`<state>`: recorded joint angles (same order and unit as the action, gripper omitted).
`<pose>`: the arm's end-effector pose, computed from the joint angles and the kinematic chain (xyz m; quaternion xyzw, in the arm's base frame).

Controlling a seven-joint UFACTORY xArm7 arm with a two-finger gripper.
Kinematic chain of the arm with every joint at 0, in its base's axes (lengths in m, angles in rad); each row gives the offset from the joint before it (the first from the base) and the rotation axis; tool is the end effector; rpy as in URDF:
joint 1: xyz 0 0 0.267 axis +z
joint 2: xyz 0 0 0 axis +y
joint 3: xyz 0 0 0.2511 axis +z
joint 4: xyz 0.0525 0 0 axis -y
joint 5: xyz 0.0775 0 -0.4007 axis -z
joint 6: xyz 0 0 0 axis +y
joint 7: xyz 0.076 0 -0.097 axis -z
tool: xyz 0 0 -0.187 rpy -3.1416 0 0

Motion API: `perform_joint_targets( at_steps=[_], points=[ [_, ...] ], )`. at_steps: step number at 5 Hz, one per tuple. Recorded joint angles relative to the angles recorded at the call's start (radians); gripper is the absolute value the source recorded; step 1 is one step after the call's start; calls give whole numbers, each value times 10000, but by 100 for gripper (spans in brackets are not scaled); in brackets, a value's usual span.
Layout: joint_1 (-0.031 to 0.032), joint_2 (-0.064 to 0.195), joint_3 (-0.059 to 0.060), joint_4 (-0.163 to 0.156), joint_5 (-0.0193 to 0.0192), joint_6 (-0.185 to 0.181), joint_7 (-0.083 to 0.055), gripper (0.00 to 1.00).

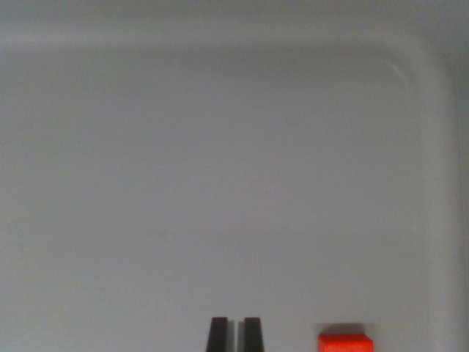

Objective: Reach red block

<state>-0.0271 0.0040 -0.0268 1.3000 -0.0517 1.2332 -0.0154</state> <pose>0.5525 -0.0424 0.2054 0.9991 -0.0114 0.0305 0.0258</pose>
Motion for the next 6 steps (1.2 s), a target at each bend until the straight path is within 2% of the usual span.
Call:
perform_joint_targets(
  at_steps=[1,2,3,4,5,6],
  points=[
    [0,0,0,0,0,0,0,0],
    [-78,49,-79,-387,-57,-441,30,0],
    [-78,49,-79,-387,-57,-441,30,0],
    [-157,100,-161,-784,-115,-893,62,0],
    [-157,100,-161,-784,-115,-893,62,0],
    [-234,149,-240,-1170,-171,-1333,92,0]
  ],
)
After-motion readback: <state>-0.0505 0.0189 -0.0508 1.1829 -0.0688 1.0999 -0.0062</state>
